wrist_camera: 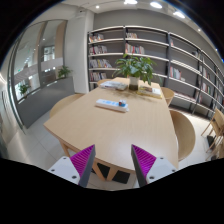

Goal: Unplug charger

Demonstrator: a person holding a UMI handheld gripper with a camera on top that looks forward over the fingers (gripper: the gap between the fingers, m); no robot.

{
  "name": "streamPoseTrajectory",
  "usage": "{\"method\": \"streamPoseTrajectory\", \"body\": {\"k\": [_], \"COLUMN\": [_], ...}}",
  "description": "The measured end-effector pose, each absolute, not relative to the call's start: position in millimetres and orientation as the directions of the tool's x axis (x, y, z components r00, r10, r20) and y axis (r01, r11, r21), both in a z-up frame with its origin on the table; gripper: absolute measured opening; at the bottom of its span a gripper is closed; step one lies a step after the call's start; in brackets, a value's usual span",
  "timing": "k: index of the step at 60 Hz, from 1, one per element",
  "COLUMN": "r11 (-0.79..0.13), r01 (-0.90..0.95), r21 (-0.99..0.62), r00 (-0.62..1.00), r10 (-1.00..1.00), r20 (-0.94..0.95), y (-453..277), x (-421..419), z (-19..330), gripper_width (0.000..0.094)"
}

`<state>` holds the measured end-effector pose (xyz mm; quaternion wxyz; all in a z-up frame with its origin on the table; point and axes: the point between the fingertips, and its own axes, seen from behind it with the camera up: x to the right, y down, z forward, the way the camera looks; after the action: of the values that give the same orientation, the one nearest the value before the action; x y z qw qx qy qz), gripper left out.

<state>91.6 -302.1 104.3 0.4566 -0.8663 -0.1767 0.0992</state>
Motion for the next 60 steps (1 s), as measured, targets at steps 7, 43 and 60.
{"method": "streamPoseTrajectory", "body": {"k": [7, 43, 60], "r11": [-0.581, -0.570, -0.570], "r01": [0.200, 0.042, 0.050], "r21": [-0.789, -0.821, -0.820], "r00": [0.943, 0.995, 0.995], "r10": [0.331, 0.098, 0.101], "r20": [-0.005, -0.017, -0.009], "y": [-271.3, 28.9, 38.0], "x": [95.5, 29.1, 18.7], "z": [72.4, 34.6, 25.6], "gripper_width": [0.0703, 0.0585, 0.0209]}}
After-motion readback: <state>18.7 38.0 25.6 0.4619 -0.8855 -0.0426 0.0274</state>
